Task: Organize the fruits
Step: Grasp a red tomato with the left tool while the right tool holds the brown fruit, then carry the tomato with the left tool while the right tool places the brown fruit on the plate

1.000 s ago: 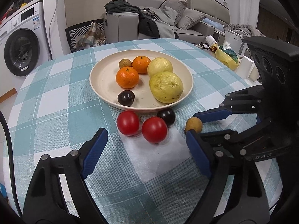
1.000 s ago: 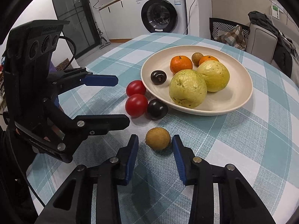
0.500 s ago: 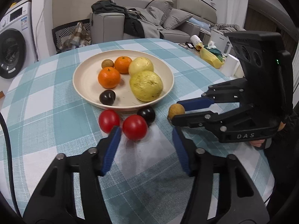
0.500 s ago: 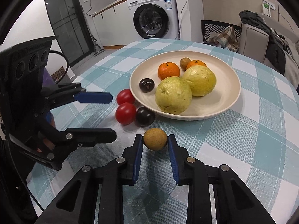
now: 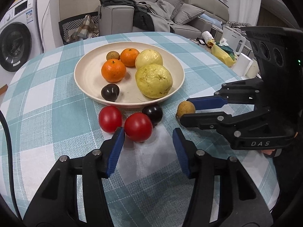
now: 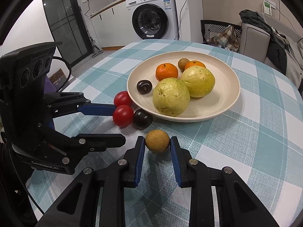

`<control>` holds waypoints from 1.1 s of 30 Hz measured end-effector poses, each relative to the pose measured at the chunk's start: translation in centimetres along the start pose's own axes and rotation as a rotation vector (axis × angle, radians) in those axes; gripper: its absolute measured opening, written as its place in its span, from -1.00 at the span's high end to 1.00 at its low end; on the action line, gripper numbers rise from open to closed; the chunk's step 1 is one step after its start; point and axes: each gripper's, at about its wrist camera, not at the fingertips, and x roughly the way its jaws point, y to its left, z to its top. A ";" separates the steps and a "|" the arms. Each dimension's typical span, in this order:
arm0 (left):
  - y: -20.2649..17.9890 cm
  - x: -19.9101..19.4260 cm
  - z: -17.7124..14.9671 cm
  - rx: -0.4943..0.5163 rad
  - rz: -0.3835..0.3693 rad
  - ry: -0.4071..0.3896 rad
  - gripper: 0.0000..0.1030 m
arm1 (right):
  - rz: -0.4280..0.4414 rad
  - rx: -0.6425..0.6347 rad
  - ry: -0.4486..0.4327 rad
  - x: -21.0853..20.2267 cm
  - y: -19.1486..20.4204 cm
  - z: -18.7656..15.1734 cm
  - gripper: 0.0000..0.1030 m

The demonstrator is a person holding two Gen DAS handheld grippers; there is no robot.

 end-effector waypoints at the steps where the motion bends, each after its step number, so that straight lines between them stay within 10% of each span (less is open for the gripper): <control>1: 0.1 0.1 0.1 -0.006 -0.001 0.000 0.03 | 0.000 0.000 0.000 0.0 0.0 0.0 0.45; 10: 1.0 0.5 0.3 -0.055 0.013 0.007 0.46 | 0.000 -0.003 0.002 0.1 0.1 -0.1 0.45; 33: 1.0 -2.3 0.6 -0.050 -0.016 -0.122 0.47 | -0.030 0.058 -0.107 -1.6 -1.2 0.6 0.45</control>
